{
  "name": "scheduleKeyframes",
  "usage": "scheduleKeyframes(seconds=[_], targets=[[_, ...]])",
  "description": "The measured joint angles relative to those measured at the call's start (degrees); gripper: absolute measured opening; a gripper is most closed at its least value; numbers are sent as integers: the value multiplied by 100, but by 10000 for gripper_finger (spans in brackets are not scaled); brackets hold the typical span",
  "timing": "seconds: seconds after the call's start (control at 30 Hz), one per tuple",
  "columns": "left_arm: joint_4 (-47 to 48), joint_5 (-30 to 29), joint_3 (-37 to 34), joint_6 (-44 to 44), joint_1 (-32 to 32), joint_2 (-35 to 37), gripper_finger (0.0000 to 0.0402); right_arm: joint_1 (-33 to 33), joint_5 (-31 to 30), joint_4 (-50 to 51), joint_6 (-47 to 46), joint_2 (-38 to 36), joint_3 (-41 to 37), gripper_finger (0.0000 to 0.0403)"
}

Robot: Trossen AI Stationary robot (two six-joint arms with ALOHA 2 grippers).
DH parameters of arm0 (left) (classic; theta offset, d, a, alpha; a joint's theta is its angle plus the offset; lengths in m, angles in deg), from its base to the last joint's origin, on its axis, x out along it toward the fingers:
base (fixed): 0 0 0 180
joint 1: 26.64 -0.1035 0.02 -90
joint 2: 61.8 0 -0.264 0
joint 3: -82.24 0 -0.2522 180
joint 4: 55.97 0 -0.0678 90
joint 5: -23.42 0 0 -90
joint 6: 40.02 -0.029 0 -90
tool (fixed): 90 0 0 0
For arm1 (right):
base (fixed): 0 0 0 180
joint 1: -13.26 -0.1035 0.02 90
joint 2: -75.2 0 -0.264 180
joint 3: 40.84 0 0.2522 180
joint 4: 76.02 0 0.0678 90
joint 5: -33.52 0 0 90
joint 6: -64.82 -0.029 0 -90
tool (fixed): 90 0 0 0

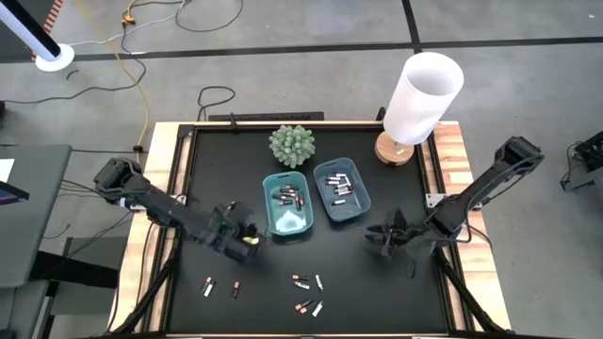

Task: Sort batteries
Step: Put the black battery into the green bin

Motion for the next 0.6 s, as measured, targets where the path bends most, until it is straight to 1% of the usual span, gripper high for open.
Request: scheduleKeyframes(seconds=[0.07, 0.23, 0.37, 0.53, 0.6], targets=[[59, 62, -140, 609, 286, 0, 141, -188, 2, 189, -232, 8, 0, 150], [270, 507, -231, 2074, 986, -22, 141, -580, 4, 715, -823, 52, 0, 150], [326, 831, -231, 2969, 1456, -66, 141, -807, 4, 898, -1091, 50, 0, 150], [376, 1445, -233, 3896, 1861, -259, 141, -1118, 4, 923, -1160, 50, 0, 150], [394, 1786, -233, 4193, 1974, -380, 141, -1241, 4, 920, -1170, 52, 0, 150]])
